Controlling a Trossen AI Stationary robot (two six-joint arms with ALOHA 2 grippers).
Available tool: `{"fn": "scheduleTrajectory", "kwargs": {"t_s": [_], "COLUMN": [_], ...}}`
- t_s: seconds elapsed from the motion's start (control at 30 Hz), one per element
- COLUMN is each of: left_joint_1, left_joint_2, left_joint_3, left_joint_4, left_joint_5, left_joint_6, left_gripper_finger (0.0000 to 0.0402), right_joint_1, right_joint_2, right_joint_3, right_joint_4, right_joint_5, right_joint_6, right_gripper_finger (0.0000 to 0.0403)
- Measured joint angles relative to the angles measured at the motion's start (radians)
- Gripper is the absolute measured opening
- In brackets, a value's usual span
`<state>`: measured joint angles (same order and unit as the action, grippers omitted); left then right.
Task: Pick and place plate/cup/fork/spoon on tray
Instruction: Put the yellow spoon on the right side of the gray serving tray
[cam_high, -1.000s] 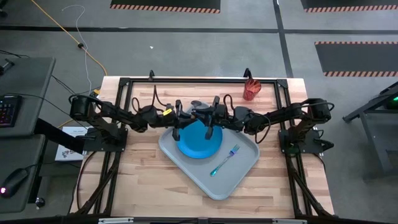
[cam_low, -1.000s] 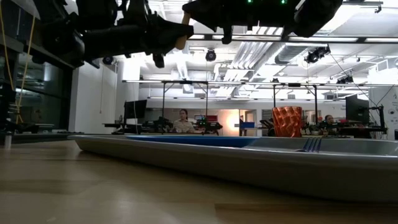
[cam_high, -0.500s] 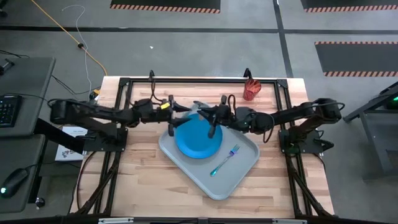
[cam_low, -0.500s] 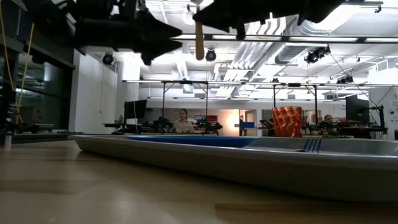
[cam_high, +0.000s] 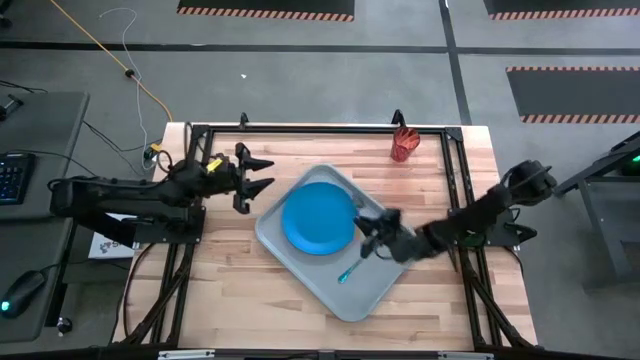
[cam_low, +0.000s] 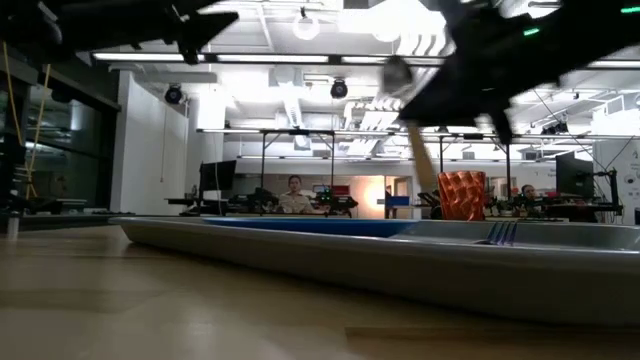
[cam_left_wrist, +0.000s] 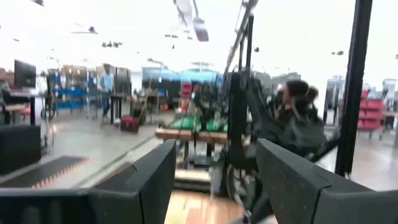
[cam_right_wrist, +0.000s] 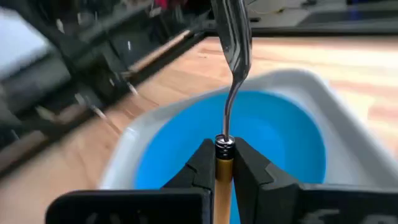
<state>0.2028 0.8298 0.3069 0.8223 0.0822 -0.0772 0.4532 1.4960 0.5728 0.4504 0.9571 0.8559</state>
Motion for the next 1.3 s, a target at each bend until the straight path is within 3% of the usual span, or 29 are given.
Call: {"fn": "scheduleTrajectory", "kwargs": {"t_s": [0.2,0.33,0.43,0.87,1.3], "left_joint_1": [-0.002,-0.002,-0.002,-0.007,-0.007], "left_joint_2": [-0.038,-0.038,-0.038,-0.003,-0.003], "left_joint_3": [0.000,0.000,0.000,0.000,0.000], "left_joint_4": [-0.015,-0.008,0.001,0.011,0.014], "left_joint_5": [0.012,0.013,0.013,0.012,-0.007], "left_joint_6": [-0.033,-0.033,-0.034,-0.050,-0.034], "left_gripper_finger": [0.0209,0.0209,0.0209,0.0209,0.0209], "right_joint_1": [0.189,0.259,0.293,0.265,0.243], "right_joint_2": [0.001,0.007,0.023,0.052,0.052], "right_joint_3": [-0.010,0.027,0.054,0.117,0.117], "right_joint_4": [-0.095,-0.252,-0.312,-0.365,-0.374], "right_joint_5": [0.141,0.126,0.101,0.009,0.005], "right_joint_6": [0.464,0.700,0.790,0.718,0.706], "right_gripper_finger": [0.0012,0.0012,0.0012,0.0013,0.0010]}}
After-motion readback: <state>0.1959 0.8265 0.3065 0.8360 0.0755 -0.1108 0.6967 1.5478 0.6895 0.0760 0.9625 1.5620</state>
